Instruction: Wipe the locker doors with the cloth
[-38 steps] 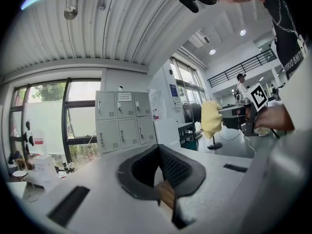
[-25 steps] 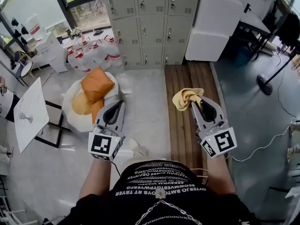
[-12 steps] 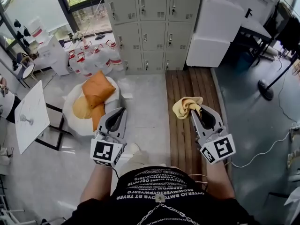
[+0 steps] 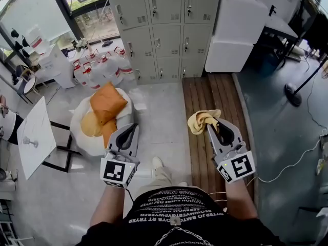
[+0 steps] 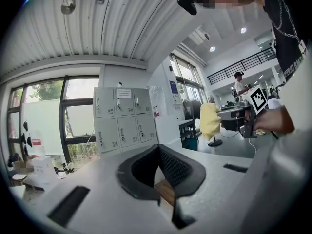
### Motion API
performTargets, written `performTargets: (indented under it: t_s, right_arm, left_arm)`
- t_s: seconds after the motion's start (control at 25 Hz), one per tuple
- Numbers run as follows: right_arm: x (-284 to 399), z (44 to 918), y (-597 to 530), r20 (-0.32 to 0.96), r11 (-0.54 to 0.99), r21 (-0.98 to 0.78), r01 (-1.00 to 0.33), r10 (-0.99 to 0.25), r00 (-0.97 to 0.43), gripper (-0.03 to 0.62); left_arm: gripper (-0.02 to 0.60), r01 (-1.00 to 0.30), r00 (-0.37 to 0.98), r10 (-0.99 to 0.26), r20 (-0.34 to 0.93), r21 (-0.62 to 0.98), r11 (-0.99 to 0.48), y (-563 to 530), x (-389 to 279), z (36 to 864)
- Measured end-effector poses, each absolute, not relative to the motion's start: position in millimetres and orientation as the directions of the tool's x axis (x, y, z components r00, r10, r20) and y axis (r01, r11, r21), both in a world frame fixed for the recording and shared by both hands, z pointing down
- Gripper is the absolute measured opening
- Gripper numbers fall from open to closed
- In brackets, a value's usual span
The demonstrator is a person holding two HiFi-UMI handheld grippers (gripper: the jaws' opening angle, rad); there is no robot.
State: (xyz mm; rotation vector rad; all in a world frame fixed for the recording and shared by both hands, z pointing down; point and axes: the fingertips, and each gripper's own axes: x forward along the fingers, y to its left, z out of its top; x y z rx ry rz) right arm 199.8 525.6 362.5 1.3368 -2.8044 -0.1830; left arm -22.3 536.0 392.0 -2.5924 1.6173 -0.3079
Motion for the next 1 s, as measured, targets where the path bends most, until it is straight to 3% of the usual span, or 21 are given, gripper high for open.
performTargets:
  t_s: [1.0]
  right_arm:
    - [130.3, 373.9, 366.3, 0.034, 0.612, 0.118, -0.782, -0.79, -0.612, 0.055]
  left_arm:
    - [0.005, -0.865, 0.474, -0.873, 0.115, -0.125, -0.486, 356.1, -86.4, 394.5]
